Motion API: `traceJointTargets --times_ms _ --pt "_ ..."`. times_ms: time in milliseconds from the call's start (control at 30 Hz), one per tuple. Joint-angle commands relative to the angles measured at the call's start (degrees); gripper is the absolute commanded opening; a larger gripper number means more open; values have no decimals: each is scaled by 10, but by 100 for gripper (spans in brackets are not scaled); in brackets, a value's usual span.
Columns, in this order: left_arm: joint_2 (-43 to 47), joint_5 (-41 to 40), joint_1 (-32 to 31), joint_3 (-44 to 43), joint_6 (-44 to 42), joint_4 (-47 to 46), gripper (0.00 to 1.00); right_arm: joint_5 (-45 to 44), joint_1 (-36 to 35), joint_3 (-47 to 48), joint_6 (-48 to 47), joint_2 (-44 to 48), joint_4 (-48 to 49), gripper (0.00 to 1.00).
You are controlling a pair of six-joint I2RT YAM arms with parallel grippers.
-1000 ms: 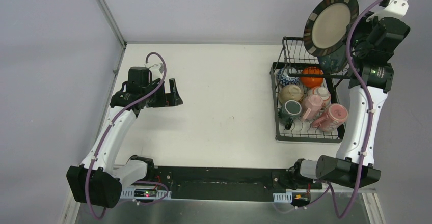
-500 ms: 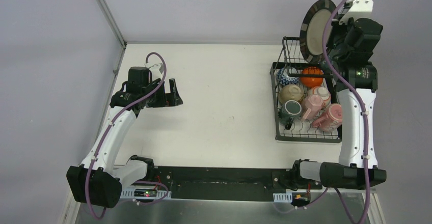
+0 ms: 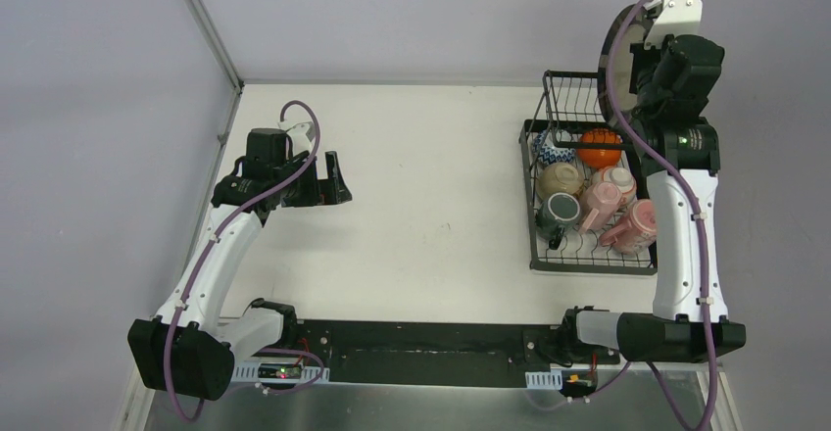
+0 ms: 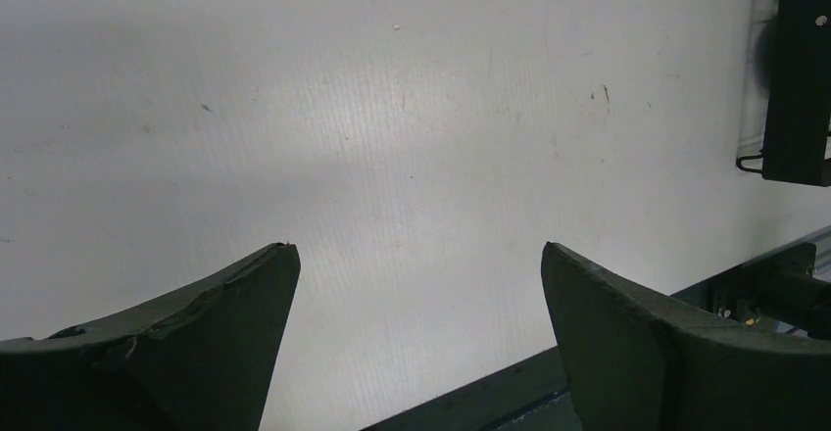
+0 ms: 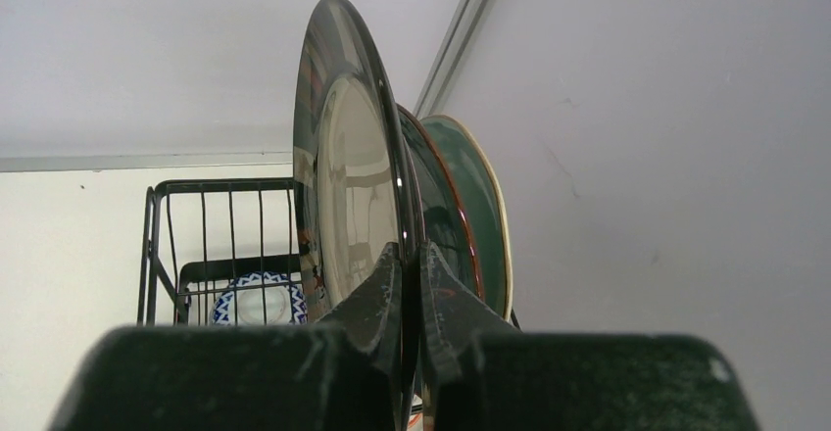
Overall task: Load the mixed dishes into the dish rack
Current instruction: Insert the plate into the dish rack.
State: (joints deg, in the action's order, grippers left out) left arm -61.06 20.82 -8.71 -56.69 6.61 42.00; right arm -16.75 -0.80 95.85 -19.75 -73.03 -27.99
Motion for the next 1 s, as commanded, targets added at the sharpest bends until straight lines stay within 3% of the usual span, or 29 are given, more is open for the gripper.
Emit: traceJointTargets --times_ms 0,633,967 --pt "11 -10 -7 -1 -9 -12 99 -21 -6 14 -10 19 128 0" --pt "10 -12 -8 0 -10 -13 99 -32 -8 -66 13 21 142 0" --pt "9 -12 -8 0 -10 -13 99 -53 -9 -61 23 21 136 0"
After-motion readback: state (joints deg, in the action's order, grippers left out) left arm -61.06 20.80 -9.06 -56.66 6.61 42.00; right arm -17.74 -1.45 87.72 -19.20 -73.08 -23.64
